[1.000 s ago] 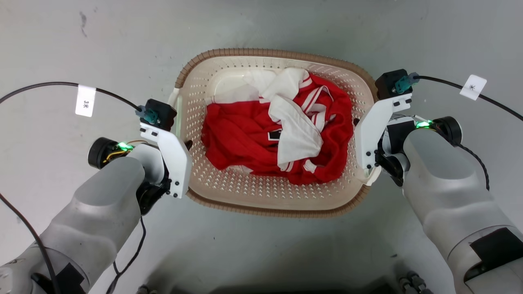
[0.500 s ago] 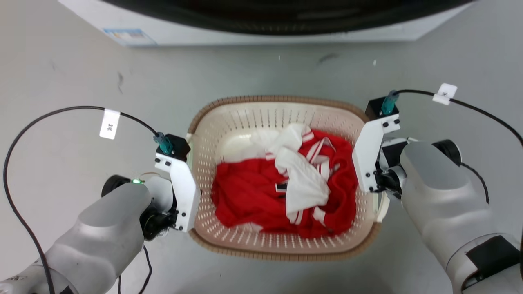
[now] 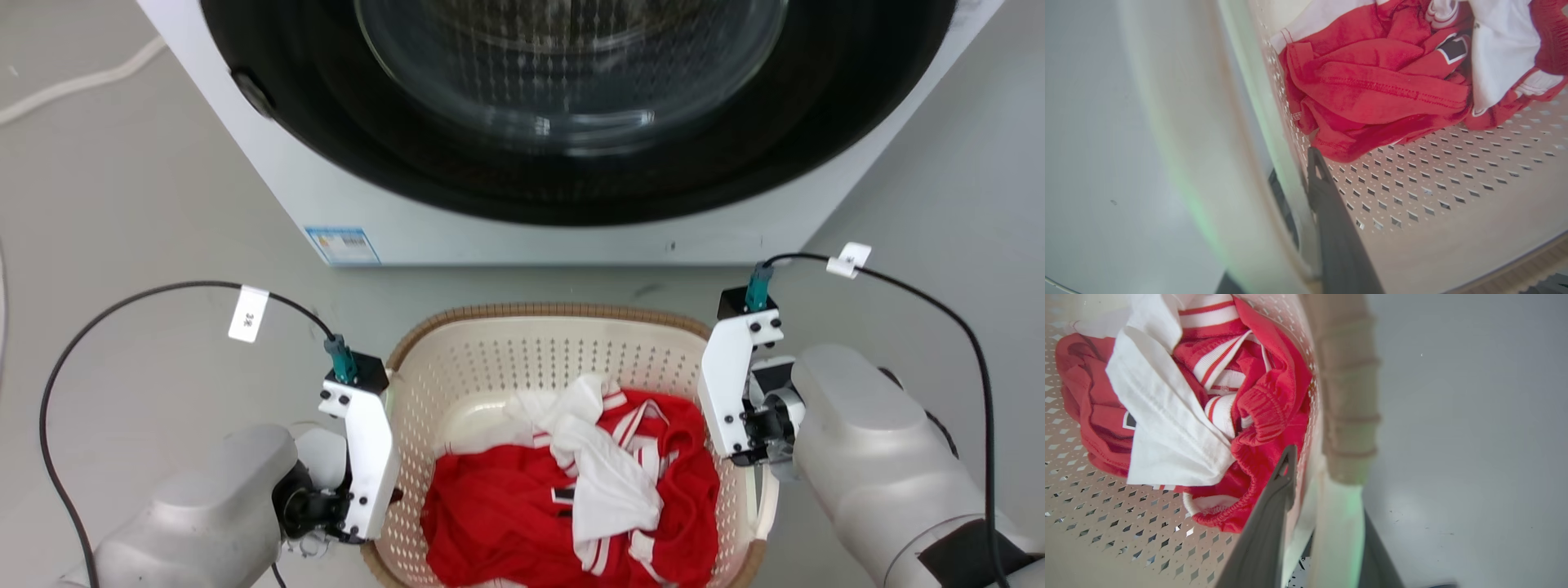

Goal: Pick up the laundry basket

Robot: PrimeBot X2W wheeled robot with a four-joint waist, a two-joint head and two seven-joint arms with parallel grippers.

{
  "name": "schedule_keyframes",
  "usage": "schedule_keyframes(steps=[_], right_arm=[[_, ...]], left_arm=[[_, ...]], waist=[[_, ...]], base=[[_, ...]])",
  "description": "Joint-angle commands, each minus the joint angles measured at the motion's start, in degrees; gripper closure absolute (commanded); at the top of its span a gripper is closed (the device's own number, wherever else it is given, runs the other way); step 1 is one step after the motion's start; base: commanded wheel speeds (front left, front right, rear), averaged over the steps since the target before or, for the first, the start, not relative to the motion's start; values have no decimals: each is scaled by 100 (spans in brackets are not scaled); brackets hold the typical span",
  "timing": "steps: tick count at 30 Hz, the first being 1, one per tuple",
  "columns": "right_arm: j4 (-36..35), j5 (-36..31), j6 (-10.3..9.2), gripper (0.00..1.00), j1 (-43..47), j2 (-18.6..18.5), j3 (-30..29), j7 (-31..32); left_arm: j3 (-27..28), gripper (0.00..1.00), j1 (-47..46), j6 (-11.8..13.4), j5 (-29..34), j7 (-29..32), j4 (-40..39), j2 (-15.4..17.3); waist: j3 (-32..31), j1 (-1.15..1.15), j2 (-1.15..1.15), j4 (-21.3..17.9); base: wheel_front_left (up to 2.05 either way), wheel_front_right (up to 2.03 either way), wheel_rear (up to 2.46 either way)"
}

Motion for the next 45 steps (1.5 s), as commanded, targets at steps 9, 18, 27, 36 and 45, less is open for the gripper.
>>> schedule_keyframes(steps=[9, 18, 27, 36, 45], right_arm=[[-69, 111, 16, 100, 215, -73, 236, 294], [-326, 296, 17, 100, 526, -62, 572, 546], [-324, 431, 18, 100, 708, -64, 727, 566], [-315, 550, 19, 100, 676, -63, 836, 607], [-286, 630, 19, 100, 608, -58, 917, 586]], left_arm=[[-37, 100, 338, -24, -94, 497, -132, 157], [-37, 100, 453, -25, -136, 899, -168, 146], [-35, 100, 497, -25, -161, 1093, -129, 130], [-35, 100, 489, -25, -231, 1154, -127, 120], [-33, 100, 429, -25, -282, 1172, -123, 93]], waist=[[-954, 1, 0, 207], [-1457, 1, 0, 356], [-1639, 1, 0, 409], [-1661, 1, 0, 361], [-1655, 1, 0, 326]], base=[[0, 0, 0], [0, 0, 0], [0, 0, 0], [0, 0, 0], [0, 0, 0]])
